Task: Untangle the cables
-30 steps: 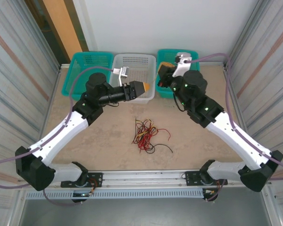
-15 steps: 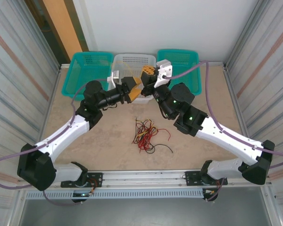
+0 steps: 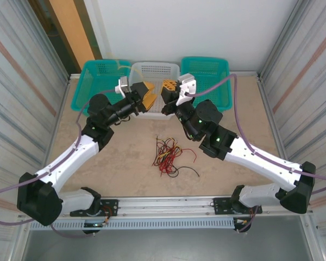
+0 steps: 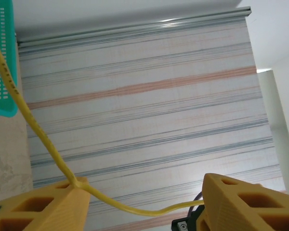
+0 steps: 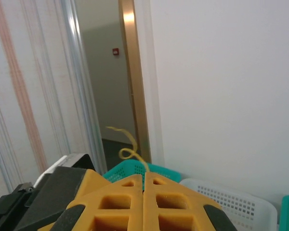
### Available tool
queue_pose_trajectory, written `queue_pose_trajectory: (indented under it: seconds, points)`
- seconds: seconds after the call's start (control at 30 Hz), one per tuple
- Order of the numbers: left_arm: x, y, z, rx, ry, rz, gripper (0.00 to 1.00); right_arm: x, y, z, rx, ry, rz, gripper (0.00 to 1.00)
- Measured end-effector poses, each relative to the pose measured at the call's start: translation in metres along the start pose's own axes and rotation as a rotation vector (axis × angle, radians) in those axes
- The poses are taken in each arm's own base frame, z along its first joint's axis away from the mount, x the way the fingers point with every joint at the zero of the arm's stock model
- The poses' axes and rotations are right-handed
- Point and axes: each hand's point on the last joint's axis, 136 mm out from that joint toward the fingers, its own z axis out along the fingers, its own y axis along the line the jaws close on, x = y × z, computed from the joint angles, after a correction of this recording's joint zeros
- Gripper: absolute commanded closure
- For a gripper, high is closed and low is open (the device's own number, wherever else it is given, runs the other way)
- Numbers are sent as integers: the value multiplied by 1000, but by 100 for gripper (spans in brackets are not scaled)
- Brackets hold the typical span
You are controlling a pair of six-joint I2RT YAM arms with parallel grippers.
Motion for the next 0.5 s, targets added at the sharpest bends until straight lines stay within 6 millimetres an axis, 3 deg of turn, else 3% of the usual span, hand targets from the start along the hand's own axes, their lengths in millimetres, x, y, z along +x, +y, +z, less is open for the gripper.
queue_pose_trajectory:
  seconds: [0.07, 0.2, 0.37, 0.5]
  points:
    - [-2, 0, 0, 3, -3, -1, 65, -1, 2, -2, -11, -2, 2, 100]
    - [-8, 4, -2, -10, -11, -6, 79, -3, 5, -4, -24, -2, 6, 100]
    - [-24, 2, -7, -62, -23, 24, 98, 12, 8, -6, -37, 40, -12, 100]
    - [-36, 1, -12, -120, -6, 78, 100, 22, 9, -7, -44, 71, -18, 100]
